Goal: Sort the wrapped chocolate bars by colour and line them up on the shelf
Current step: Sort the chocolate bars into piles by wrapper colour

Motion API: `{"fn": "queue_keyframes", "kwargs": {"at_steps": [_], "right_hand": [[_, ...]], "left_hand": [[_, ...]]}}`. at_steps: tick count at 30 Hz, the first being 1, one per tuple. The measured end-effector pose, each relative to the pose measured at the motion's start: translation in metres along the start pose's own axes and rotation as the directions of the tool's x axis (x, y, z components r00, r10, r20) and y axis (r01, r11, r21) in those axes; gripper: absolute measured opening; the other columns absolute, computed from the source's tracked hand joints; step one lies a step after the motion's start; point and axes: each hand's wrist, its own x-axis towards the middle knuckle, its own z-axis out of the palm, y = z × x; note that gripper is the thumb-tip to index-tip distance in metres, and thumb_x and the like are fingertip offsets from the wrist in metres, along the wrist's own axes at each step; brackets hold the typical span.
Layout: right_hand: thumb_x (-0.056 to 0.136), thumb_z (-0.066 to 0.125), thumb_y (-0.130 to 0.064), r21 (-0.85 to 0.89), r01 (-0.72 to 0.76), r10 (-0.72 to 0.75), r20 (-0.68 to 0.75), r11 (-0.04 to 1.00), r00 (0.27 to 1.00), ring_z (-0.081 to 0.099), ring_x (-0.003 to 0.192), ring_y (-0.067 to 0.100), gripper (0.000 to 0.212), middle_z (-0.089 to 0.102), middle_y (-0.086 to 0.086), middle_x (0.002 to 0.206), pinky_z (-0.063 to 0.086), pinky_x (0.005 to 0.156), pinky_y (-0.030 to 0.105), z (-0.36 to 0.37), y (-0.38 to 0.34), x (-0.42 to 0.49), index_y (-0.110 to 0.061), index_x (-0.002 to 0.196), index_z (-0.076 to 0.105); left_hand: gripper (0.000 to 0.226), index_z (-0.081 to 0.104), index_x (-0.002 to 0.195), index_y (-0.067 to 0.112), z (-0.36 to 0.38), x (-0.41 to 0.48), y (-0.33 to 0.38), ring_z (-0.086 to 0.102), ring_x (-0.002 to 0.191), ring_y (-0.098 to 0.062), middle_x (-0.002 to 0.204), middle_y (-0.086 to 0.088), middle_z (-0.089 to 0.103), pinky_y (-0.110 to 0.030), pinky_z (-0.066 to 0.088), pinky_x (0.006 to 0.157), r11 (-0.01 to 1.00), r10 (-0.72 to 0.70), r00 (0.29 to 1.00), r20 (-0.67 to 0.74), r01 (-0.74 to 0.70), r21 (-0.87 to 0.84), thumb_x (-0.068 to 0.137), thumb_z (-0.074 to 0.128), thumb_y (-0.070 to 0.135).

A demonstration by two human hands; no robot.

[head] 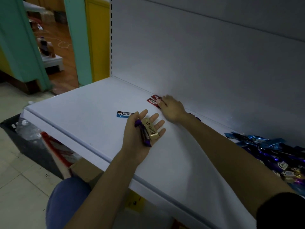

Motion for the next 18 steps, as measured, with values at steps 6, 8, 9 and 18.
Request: {"fn": "queue_keyframes", "kwargs": {"at_steps": [6, 8, 9, 18], "right_hand": [[0.093, 0.055, -0.034, 0.468, 0.239, -0.087, -0.322, 0.851, 0.943, 0.056, 0.095, 0.018, 0.020, 0.062, 0.004, 0.098, 0.042, 0.080, 0.029, -0.035, -0.029, -0.094, -0.016, 0.091, 0.064], [0.083, 0.062, -0.041, 0.376, 0.226, -0.125, -0.276, 0.898, 0.953, 0.052, 0.092, 0.016, 0.021, 0.059, -0.003, 0.090, 0.042, 0.080, 0.035, -0.037, -0.036, -0.125, -0.022, 0.081, 0.068], [0.080, 0.066, -0.042, 0.344, 0.192, -0.121, -0.218, 0.919, 0.969, 0.051, 0.094, 0.017, 0.020, 0.057, -0.007, 0.087, 0.042, 0.081, 0.037, -0.037, -0.041, -0.137, -0.022, 0.081, 0.072], [0.075, 0.075, -0.010, 0.689, -0.018, 0.067, -0.045, 0.725, 0.997, 0.057, 0.070, 0.002, 0.014, 0.066, 0.000, 0.082, 0.048, 0.069, 0.017, -0.019, -0.026, -0.157, -0.015, 0.085, 0.067]], "left_hand": [[0.021, 0.063, 0.094, 0.010, 0.005, -0.008, 0.000, 0.056, 0.114, -0.033, 0.115, -0.014, 0.062, -0.044, 0.048, 0.089, 1.000, -0.013, 1.000, -0.001, 0.013, 0.027, 0.092, 0.047, 0.023], [0.024, 0.063, 0.100, 0.011, 0.004, -0.007, -0.001, 0.056, 0.112, -0.033, 0.118, -0.013, 0.060, -0.046, 0.041, 0.100, 0.999, -0.017, 1.000, 0.000, 0.017, 0.027, 0.082, 0.053, 0.024], [0.031, 0.063, 0.108, 0.011, 0.002, -0.006, -0.001, 0.059, 0.109, -0.033, 0.121, -0.013, 0.060, -0.046, 0.037, 0.104, 0.999, -0.020, 1.000, -0.010, 0.020, 0.029, 0.082, 0.053, 0.024], [0.045, 0.052, 0.136, 0.013, 0.007, -0.016, -0.010, 0.061, 0.110, -0.027, 0.125, -0.017, 0.060, -0.041, 0.043, 0.100, 0.968, -0.120, 0.993, -0.005, 0.118, 0.221, 0.093, 0.039, 0.021]]}}
